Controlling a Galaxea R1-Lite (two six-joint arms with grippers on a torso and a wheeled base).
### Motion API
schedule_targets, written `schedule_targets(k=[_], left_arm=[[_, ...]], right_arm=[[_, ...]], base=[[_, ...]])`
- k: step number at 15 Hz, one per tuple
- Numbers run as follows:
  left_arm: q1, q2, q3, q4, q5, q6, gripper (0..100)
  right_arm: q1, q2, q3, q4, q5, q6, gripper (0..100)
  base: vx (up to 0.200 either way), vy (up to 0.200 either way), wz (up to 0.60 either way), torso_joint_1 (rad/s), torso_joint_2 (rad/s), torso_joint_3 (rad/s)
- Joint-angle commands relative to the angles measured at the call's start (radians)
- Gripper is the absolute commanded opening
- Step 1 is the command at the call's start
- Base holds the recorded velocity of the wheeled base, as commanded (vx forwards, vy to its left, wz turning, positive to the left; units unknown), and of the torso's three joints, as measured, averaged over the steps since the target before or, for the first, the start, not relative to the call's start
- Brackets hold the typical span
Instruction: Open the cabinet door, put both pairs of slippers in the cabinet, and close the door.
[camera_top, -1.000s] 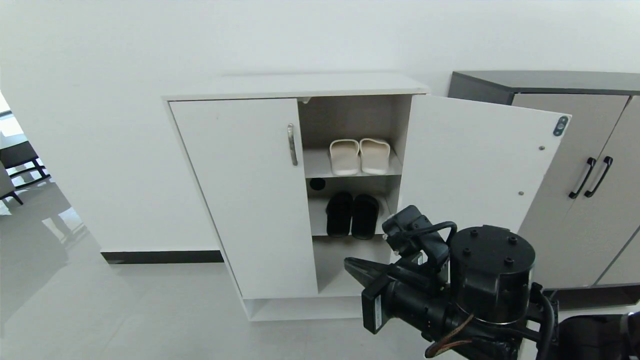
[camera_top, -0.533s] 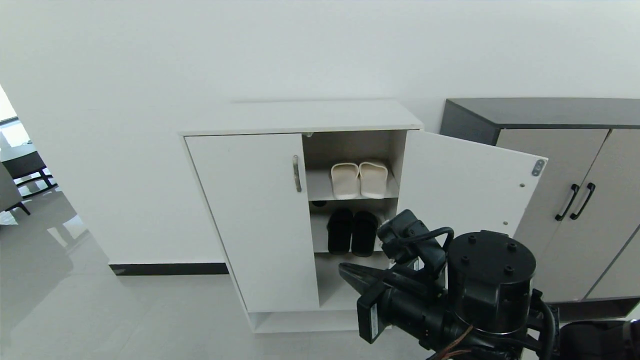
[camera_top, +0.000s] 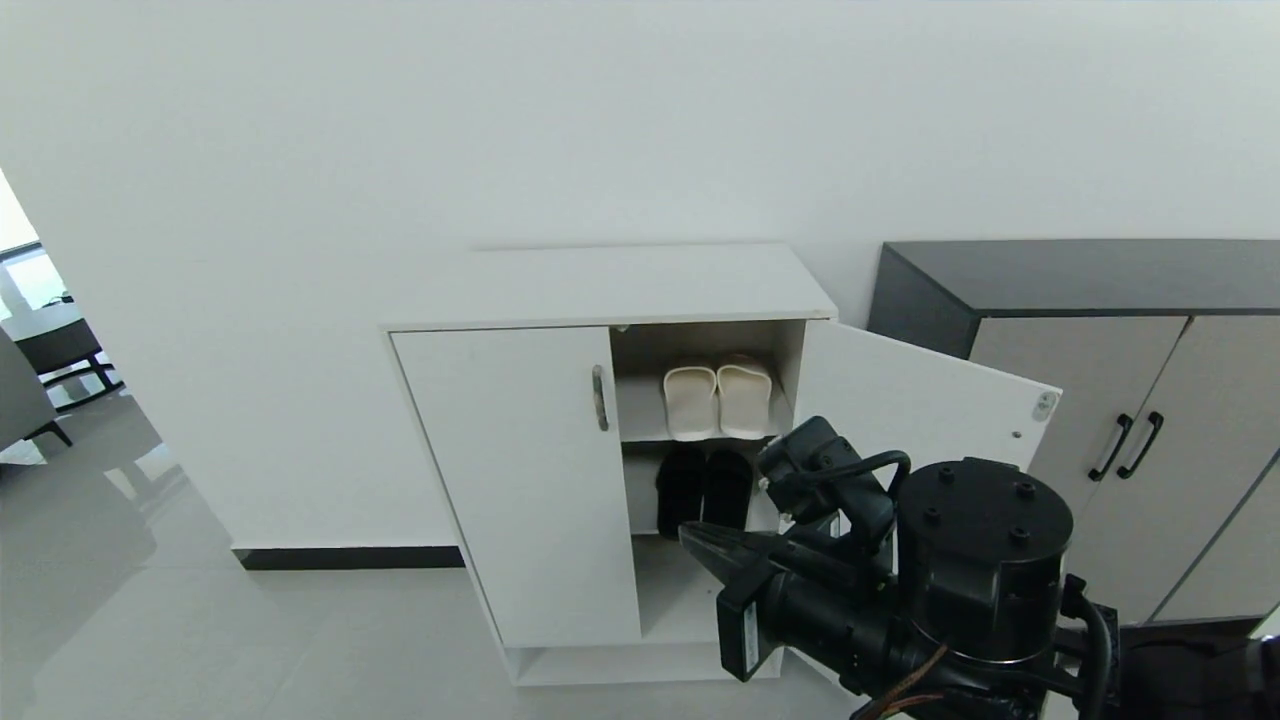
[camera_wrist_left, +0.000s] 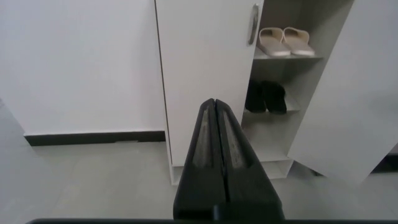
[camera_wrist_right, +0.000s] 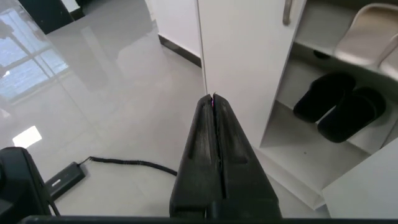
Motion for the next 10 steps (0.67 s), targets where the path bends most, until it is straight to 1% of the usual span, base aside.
schedule_targets(k=[1,6,10], left_arm=[[0.001,0.001,0.000,0.000,0.000,-0.001,0],[0.001,0.001,0.000,0.000,0.000,-0.001,0],[0.001,0.001,0.000,0.000,0.000,-0.001,0]], right_arm=[[0.001,0.003,0.000,0.000,0.000,0.000,0],[0.002,0.004,0.001,0.000,0.000,-0.011,0],[0.002,0.006,0.003,0.000,0.000,-0.011,0]], base=[[0.000,0.000,0.00,0.222,-0.51,-0.286],[0.000,0.000,0.00,0.234,-0.53,-0.290],[0.000,0.000,0.00,0.274,-0.57,-0.308]])
